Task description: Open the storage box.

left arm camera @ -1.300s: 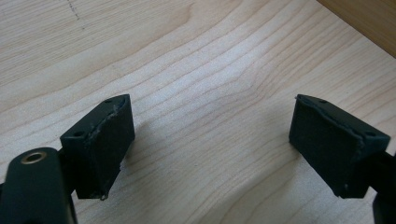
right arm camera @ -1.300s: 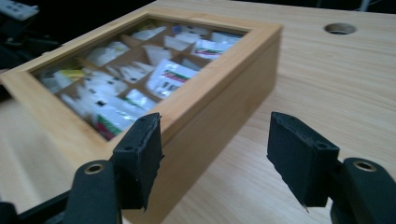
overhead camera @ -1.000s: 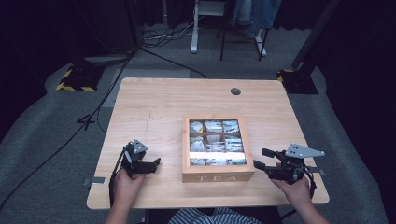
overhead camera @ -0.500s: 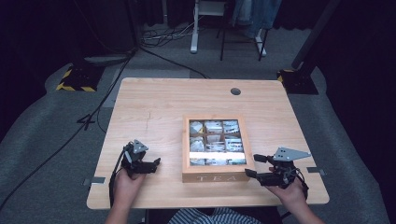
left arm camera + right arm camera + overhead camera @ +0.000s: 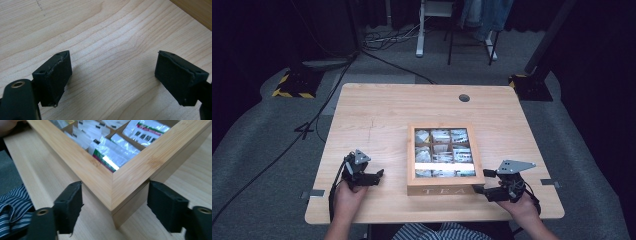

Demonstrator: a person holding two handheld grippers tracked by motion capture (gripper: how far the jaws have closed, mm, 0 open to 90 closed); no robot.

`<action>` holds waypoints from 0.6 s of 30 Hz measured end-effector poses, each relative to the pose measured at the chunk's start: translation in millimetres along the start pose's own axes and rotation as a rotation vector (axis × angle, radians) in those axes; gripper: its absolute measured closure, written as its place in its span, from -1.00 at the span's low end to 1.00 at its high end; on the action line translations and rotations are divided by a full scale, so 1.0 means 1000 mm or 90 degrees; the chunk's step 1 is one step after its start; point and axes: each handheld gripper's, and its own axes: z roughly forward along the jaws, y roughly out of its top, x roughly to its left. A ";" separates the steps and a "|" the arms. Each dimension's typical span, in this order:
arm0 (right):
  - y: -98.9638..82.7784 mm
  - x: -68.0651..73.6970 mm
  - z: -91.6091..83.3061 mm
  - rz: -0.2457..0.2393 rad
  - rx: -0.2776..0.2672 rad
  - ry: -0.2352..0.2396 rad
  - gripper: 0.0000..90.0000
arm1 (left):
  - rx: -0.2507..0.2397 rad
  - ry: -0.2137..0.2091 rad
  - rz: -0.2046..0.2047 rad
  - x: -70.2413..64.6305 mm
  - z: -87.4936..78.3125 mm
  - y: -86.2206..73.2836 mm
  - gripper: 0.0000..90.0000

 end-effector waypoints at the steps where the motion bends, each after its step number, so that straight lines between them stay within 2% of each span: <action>1: 0.000 0.000 0.000 -0.002 -0.001 -0.002 -0.32 | 0.001 0.000 0.001 0.000 0.000 0.000 -0.67; 11: 0.001 0.004 -0.002 -0.028 0.018 -0.022 -0.20 | 0.000 0.000 0.000 0.000 0.000 0.000 -0.67; 14: 0.001 0.009 -0.004 -0.053 0.028 -0.047 -0.07 | 0.001 0.000 0.000 0.000 0.000 0.000 -0.67; 18: 0.002 0.009 -0.005 -0.050 0.032 -0.047 -0.02 | 0.001 0.000 0.001 0.000 0.000 0.000 -0.67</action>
